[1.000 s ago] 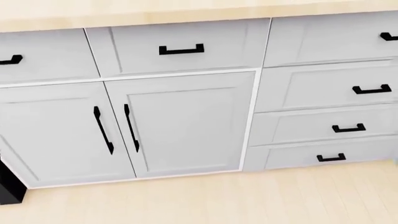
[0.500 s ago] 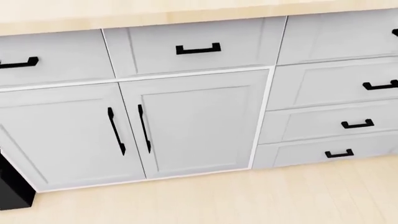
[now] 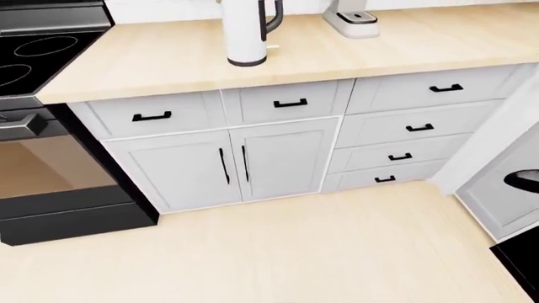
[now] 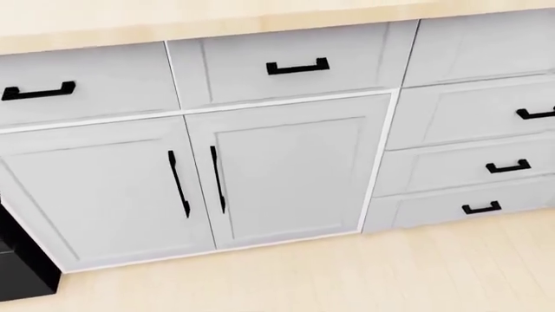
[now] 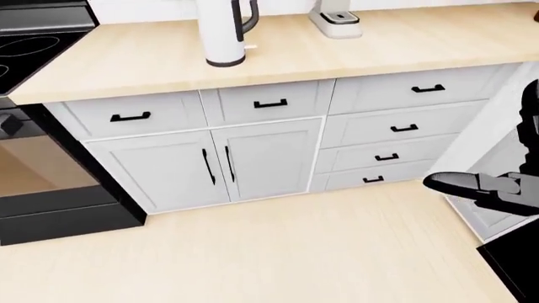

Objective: Close the lid of the electric kettle.

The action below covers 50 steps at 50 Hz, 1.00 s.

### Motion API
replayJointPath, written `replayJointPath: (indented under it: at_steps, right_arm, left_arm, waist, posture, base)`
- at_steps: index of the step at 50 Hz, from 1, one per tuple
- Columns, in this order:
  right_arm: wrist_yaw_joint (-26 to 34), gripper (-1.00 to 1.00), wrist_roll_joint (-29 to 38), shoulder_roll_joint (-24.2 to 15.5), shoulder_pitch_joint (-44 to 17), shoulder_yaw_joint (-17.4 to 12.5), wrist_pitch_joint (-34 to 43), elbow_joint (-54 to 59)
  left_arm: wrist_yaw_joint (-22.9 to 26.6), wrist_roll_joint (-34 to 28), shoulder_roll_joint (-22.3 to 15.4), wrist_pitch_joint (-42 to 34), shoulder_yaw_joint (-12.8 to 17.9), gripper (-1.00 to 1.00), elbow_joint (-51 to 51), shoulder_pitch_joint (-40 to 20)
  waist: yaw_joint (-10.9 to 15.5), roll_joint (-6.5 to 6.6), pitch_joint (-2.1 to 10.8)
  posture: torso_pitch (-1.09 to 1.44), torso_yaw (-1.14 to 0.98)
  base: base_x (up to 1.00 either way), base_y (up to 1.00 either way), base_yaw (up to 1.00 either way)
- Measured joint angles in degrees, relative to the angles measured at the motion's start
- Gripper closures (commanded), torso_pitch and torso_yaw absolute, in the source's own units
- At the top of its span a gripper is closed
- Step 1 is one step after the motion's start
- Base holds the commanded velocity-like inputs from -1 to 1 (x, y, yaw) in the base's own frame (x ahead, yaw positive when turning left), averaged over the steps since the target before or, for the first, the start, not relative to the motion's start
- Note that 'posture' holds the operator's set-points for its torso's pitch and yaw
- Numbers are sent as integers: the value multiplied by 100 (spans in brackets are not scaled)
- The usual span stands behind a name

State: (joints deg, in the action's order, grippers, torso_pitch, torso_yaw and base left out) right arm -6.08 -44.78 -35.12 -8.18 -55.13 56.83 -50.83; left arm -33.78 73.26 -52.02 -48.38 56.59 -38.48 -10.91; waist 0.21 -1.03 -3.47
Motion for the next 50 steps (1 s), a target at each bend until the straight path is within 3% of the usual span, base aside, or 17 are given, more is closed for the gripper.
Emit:
replayJointPath:
  at_steps: [2,4,7,10,14,15,17,20,27,29,33,38,40,42,45,49,50]
  right_arm:
    - [-7,-100,-14,-21,-16,-7,10,-14]
    - [-15,-100,-6,7,15,-21,29,52]
    - [-26,-100,42,23,45,-10,89,127]
    - [-14,-100,67,-4,10,-15,43,78]
    - [-3,-100,85,5,7,5,16,67]
    - [11,-100,103,40,5,45,-7,62]
    - [60,-100,103,125,50,152,6,48]
    - [99,-100,69,94,30,133,80,37]
    - [84,-100,129,53,-5,61,-26,-17]
    - [85,-100,144,75,12,44,-1,51]
    - [46,-100,162,66,17,11,119,103]
    - [36,-100,140,26,-22,-5,70,7]
    - [42,-100,132,43,-31,21,67,6]
    - [87,-100,132,131,15,138,57,13]
    - [75,-100,56,110,-21,82,105,40]
    - [33,-100,37,55,-30,80,19,-15]
    - [32,-100,27,46,-29,68,7,-29]
  left_arm:
    - [-33,51,-59,-16,27,-100,-3,-21]
    - [-26,83,15,-15,-28,-100,-71,3]
    - [8,107,27,-55,-120,-100,-55,16]
    - [14,84,0,-33,-62,-100,-54,-2]
    - [1,98,-45,-2,-10,-100,-86,-18]
    - [0,104,-59,1,5,-100,-66,-21]
    - [-20,87,5,-10,13,-100,10,15]
    - [-38,16,27,-41,-33,-100,68,31]
    - [47,-54,22,24,-33,-100,7,-8]
    - [64,-50,106,15,-91,-100,-42,10]
    - [86,3,83,-64,-142,-100,-33,14]
    - [47,28,2,-9,-21,-100,-86,-28]
    - [35,49,-25,5,-8,-100,-71,-33]
    - [20,20,55,3,-15,-100,-3,14]
    - [16,-35,53,-15,-15,-100,30,24]
    - [60,-84,54,7,-36,-100,13,4]
    - [69,-88,88,4,-38,-100,8,9]
  waist:
    - [-2,-188,15]
    - [-68,-54,-10]
    - [-58,-101,48]
    - [-36,63,26]
    - [-63,457,5]
    - [-44,503,27]
    - [18,430,-32]
    - [27,338,1]
    - [-1,-165,11]
    - [-73,-45,-21]
    - [-54,-73,52]
    - [-60,326,-10]
    - [-43,503,30]
    - [18,425,-24]
    - [17,305,-139]
    - [38,-73,-159]
    - [47,-118,-170]
  posture:
    - [0,0]
    - [0,0]
    - [0,0]
    - [0,0]
    - [0,0]
    - [0,0]
    - [0,0]
    - [0,0]
    - [0,0]
    - [0,0]
    - [0,0]
    - [0,0]
    - [0,0]
    - [0,0]
    - [0,0]
    - [0,0]
    - [0,0]
  base:
    - [0,19,0]
    - [0,18,0]
    - [0,19,0]
    - [0,20,0]
    - [0,19,0]
    - [0,20,0]
    - [0,18,0]
    - [0,19,0]
    - [0,19,0]
    - [0,19,0]
    - [0,19,0]
    - [0,18,0]
    - [0,19,0]
    - [0,9,0]
    - [0,0,0]
    - [0,0,0]
    - [0,0,0]
